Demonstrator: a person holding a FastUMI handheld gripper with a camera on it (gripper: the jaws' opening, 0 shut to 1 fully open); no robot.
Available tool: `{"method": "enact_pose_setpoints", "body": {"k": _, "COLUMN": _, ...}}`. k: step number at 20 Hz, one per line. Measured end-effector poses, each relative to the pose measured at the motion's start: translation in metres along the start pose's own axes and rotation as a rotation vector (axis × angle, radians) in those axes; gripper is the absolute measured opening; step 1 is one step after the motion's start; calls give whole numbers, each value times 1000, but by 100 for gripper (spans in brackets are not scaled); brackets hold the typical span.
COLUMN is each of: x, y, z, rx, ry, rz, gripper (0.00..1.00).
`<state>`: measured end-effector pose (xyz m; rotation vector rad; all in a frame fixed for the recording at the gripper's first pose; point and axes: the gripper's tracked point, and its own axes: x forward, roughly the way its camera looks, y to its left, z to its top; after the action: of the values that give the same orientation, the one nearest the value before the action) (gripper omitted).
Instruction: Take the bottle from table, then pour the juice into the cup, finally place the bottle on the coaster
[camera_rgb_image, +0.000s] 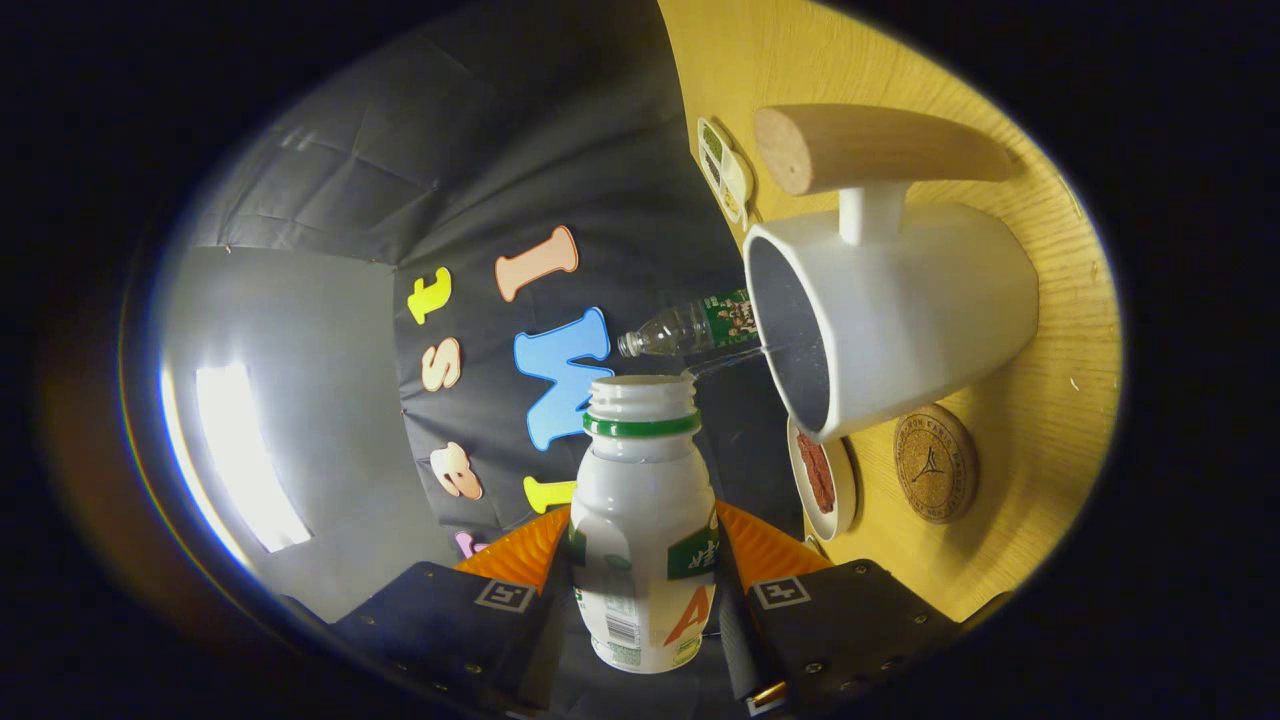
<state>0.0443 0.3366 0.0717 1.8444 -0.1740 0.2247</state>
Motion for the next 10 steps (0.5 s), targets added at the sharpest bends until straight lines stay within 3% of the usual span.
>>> {"method": "enact_pose_setpoints", "body": {"k": 10, "x": 4, "y": -5, "z": -3, "rx": 56, "ry": -23, "rz": -2, "gripper": 64}}
